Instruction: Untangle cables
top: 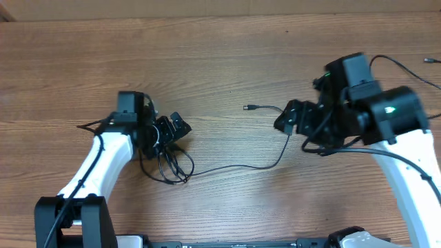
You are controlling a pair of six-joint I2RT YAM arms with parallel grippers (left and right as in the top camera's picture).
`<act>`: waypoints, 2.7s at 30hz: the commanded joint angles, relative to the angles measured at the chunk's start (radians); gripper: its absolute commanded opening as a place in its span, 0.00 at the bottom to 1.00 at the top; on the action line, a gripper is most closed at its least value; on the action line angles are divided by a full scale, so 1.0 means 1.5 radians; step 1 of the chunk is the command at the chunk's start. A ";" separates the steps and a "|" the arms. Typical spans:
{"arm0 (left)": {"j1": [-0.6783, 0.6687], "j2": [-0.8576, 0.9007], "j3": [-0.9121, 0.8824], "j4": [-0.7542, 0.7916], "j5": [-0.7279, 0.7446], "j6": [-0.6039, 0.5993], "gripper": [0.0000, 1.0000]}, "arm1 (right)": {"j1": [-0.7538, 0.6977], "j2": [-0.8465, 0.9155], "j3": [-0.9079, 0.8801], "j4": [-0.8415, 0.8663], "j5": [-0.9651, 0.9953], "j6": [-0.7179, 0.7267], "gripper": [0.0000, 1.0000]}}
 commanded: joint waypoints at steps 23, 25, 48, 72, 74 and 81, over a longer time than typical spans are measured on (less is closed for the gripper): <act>0.059 -0.008 0.380 -0.674 -0.186 0.184 0.96 | 0.075 -0.006 -0.086 0.076 0.141 0.127 0.90; 0.058 -0.035 0.380 -0.695 -0.192 0.184 0.95 | 0.075 -0.006 -0.086 0.078 0.141 0.126 0.90; 0.023 -0.345 -0.058 -0.371 -0.098 -0.119 0.45 | 0.075 -0.006 -0.086 0.088 0.141 0.123 0.97; -0.010 -0.080 -0.084 -0.209 -0.191 -0.176 0.04 | 0.075 -0.006 -0.086 0.080 0.141 0.124 0.98; -0.017 -0.078 -0.084 -0.191 -0.189 -0.176 0.04 | 0.075 -0.006 -0.086 0.080 0.141 0.124 0.98; -0.017 -0.096 -0.028 -0.220 -0.102 -0.040 0.04 | 0.075 -0.005 -0.086 0.091 0.141 0.124 1.00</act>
